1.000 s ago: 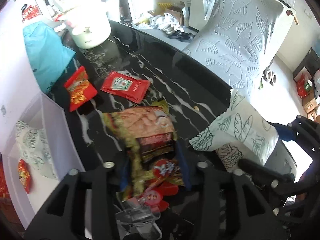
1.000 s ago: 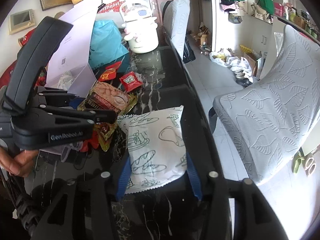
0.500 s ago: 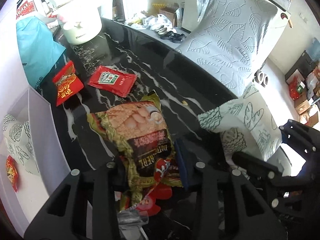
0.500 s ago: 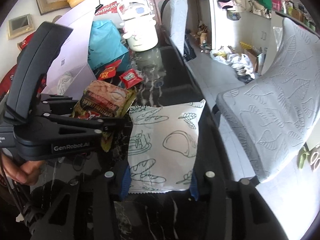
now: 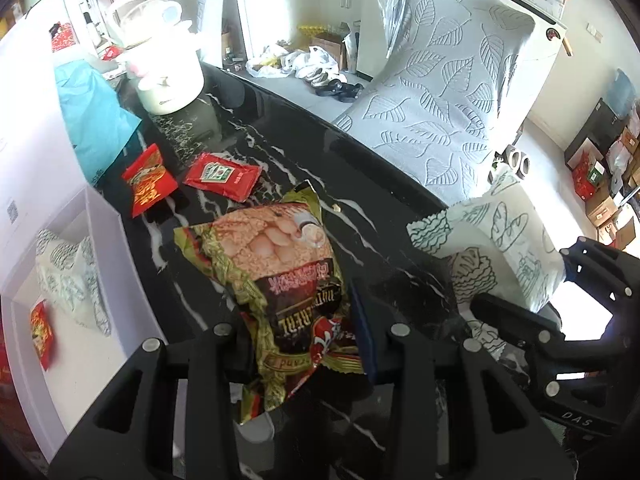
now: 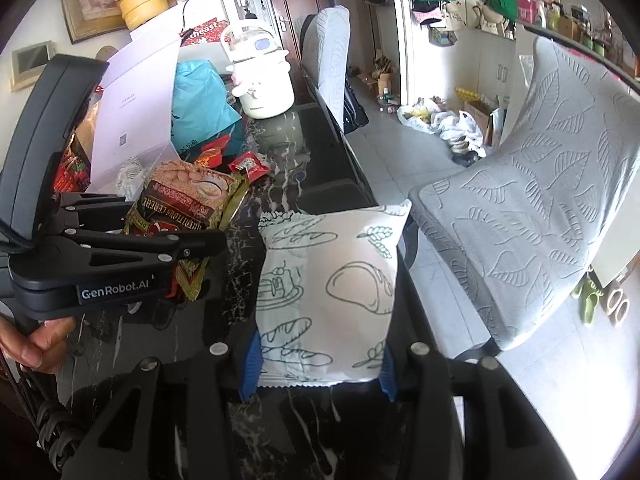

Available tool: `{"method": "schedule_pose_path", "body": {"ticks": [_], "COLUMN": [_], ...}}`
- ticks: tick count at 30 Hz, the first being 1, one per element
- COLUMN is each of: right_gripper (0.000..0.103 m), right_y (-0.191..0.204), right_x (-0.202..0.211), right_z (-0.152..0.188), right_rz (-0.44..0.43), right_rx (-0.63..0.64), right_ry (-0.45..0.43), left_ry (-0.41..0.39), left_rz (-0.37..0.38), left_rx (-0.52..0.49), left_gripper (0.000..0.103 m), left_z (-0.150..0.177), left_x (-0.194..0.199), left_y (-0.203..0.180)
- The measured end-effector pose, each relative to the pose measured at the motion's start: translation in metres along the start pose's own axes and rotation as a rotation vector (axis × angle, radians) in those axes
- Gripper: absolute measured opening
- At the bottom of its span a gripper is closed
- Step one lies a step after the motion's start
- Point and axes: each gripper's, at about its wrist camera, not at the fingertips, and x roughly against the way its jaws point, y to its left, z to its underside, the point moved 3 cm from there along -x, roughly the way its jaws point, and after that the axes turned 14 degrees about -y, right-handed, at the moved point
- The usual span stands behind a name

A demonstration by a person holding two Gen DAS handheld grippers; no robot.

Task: Organize objects
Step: 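Lift the peanut snack bag with the left tool while the right tool lifts the white pouch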

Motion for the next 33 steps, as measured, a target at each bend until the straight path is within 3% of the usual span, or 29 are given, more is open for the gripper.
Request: {"method": "schedule_pose_path", "body": {"ticks": [18,33], "right_gripper": [0.048,0.048], "right_y": [0.054,0.115], "right_x": [0.022,0.021], "right_z": [-0.003,-0.001], "right_rz": [-0.09,-0.236], "right_rx": [0.087,0.197], "right_ry": [-0.017,-0.012], "left_ry": [-0.033,-0.033], "left_rz": [-0.105,-0.208], "left_rx": [0.085,0.193], "left_gripper": [0.036,0.036], "left_z": [0.031,0.07], "left_x": [0.053,0.09], "left_y": [0.033,0.071]}}
